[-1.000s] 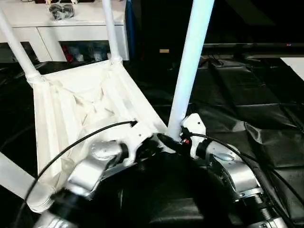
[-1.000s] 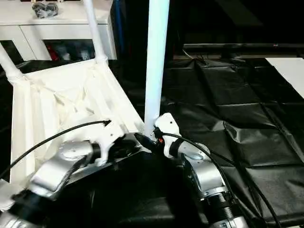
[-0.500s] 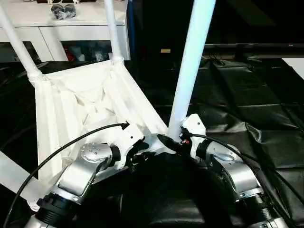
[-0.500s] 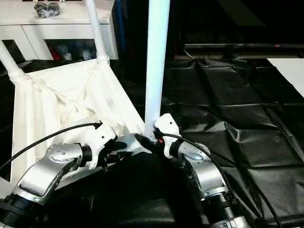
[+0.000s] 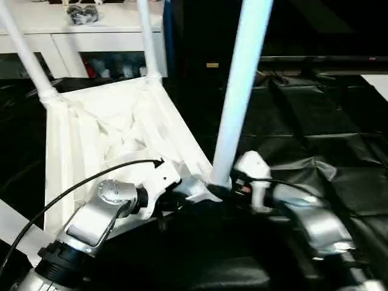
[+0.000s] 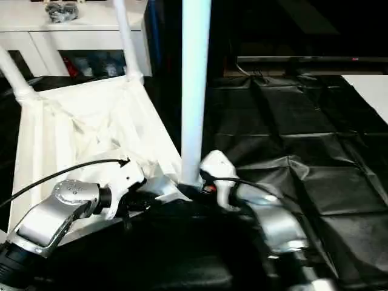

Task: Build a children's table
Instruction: Rotate leg to tighten

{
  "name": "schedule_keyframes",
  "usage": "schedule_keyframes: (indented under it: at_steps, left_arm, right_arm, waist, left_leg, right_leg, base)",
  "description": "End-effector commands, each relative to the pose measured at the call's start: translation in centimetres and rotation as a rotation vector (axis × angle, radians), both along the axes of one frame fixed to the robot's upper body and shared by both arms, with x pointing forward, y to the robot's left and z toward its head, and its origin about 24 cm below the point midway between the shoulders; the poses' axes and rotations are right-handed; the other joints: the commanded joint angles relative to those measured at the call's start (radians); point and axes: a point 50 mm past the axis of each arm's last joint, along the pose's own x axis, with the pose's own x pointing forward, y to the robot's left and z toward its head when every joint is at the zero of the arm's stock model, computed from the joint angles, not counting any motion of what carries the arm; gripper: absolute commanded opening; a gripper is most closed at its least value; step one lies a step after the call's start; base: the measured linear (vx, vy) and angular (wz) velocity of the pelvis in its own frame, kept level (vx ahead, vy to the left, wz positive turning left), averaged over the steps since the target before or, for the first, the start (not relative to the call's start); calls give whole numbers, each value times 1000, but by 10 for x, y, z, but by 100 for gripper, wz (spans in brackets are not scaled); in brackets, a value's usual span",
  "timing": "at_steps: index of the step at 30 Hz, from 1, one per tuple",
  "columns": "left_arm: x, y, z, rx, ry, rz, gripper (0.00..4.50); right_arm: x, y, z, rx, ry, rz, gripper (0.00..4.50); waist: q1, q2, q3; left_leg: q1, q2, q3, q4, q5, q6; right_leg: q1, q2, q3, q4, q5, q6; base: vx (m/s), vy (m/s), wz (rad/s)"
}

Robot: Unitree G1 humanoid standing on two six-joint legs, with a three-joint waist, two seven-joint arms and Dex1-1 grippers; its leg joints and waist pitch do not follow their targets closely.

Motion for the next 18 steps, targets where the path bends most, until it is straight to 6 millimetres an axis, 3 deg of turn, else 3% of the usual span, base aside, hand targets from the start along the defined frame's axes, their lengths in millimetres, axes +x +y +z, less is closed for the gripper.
schedule_keyframes:
  at_steps: [1,4,7,10,16,18]
  left_arm:
    - [-2,6,-8,19,40,27,16]
    - [0,3,-6,-23,23,-12,0]
    - [-1,0,-3,-70,9,-71,0]
    - [-3,-1,-4,-68,27,-78,0]
    - [-7,0,-6,-77,44,-104,0]
    - [-8,0,-7,-79,45,-111,0]
  right_arm:
    - [-4,-2,4,17,16,48,364]
    - [-10,-11,8,-21,25,107,398]
    - [-11,-13,8,-74,7,136,428]
    - [-8,-10,6,-79,-3,138,428]
    - [1,-3,5,-71,-20,108,428]
    - [5,-3,5,-75,-22,90,428]
  waist:
    - [7,-1,-50]
    - [5,-2,-50]
    - [4,-3,-48]
    - [4,-2,-48]
    - [6,2,-51]
    - [6,-2,-52]
  left_leg:
    - [9,61,-34,-65,-155,48]
    - [9,62,-35,-63,-153,56]
    - [9,61,-34,-63,-170,56]
    - [12,63,-34,-63,-175,51]
    - [11,63,-34,-62,-151,52]
    - [10,62,-34,-61,-145,53]
  right_leg:
    - [47,-84,50,-70,-80,-238]
    - [48,-82,49,-70,-75,-240]
    - [46,-85,49,-77,-139,-230]
    - [42,-85,50,-78,-171,-229]
    - [42,-83,48,-70,-109,-245]
    - [43,-83,48,-68,-100,-248]
  base:
    - [0,0,0]
    - [0,0,0]
    - [0,0,0]
    - [0,0,0]
    - [0,0,0]
    - [0,0,0]
